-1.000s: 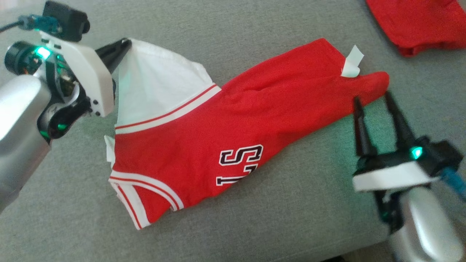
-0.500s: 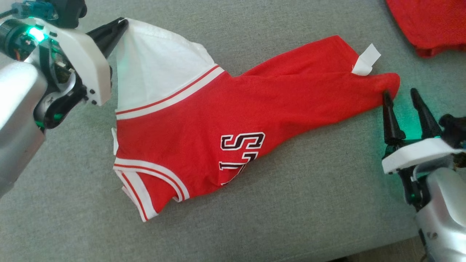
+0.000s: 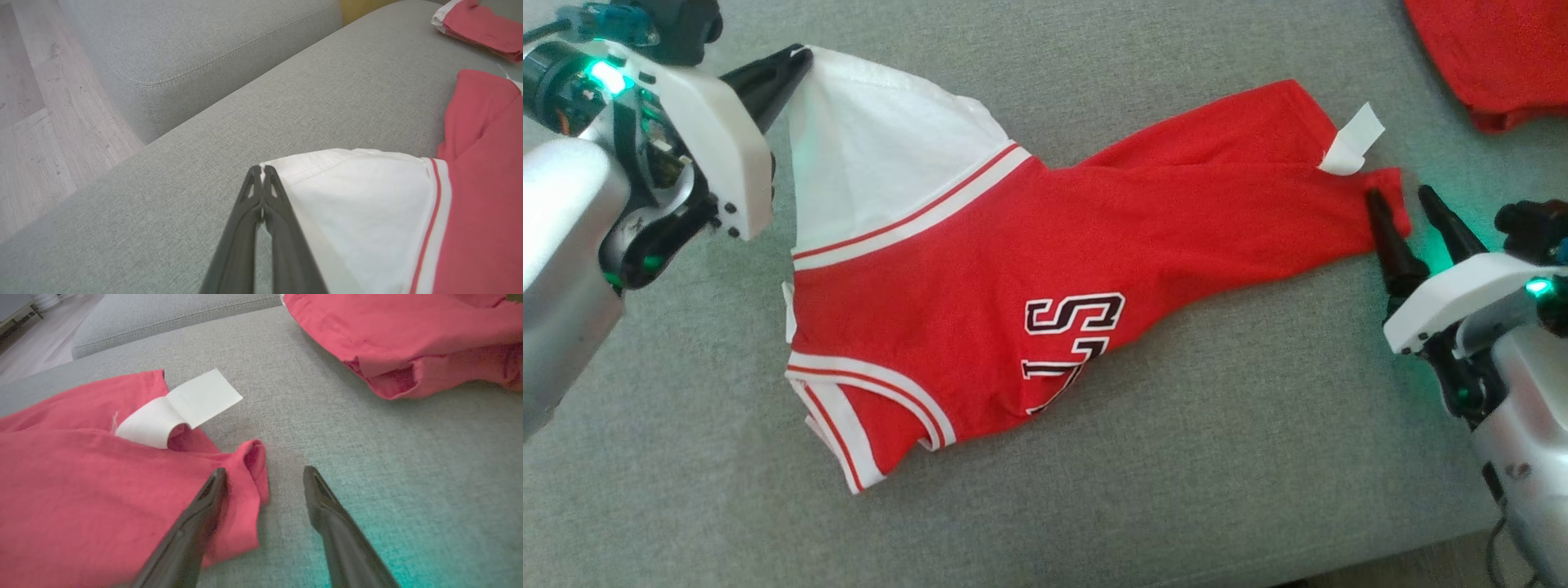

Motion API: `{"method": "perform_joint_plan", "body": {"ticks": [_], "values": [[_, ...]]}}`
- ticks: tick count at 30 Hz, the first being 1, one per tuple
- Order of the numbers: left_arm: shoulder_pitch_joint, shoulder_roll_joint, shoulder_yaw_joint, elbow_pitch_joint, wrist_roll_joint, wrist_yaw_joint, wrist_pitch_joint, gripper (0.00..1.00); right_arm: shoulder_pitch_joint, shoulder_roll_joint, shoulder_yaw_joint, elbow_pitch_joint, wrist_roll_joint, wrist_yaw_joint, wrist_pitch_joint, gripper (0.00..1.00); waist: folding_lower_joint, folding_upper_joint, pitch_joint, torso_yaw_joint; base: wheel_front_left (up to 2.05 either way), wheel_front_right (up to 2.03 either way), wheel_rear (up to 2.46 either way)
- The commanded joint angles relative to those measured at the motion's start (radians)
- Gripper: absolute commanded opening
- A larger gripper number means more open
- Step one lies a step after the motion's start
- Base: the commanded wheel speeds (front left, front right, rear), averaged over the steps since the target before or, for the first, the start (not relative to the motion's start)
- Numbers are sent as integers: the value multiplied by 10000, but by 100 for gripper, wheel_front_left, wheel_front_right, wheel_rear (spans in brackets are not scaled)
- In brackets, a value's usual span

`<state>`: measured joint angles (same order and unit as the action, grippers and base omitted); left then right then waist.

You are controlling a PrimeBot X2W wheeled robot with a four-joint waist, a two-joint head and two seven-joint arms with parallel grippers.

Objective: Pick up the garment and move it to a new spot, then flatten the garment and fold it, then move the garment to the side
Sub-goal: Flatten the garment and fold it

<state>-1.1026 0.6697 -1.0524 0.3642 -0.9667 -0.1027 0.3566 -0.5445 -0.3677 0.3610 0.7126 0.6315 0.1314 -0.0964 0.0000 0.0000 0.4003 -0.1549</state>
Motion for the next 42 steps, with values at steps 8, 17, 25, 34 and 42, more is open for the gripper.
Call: {"method": "perform_joint_plan", "body": {"ticks": [8,17,25,34,42], "values": [[-519,454,370,-230,-32,-59,1,0,-523,-558,1182,307,665,-7,-202,0,0,0,1,54,0,0,0],[-128,566,674,-339,28,-47,-1359,0,-1087,-1042,1351,607,130,-7,-1547,0,0,0,-680,-58,0,0,0],[304,905,923,-926,294,83,-2625,0,-1207,-1461,-33,-1267,-613,-7,-1649,0,0,0,-1497,-47,0,0,0],[475,1673,1424,-2052,852,539,-4067,0,-701,-1763,-1512,-3822,-1934,-7,-1634,0,0,0,-2958,264,0,0,0],[-105,2023,1988,-3103,203,547,-3631,0,-738,-2178,-2503,-5792,-2413,-7,-483,0,0,0,-3490,620,0,0,0]]}}
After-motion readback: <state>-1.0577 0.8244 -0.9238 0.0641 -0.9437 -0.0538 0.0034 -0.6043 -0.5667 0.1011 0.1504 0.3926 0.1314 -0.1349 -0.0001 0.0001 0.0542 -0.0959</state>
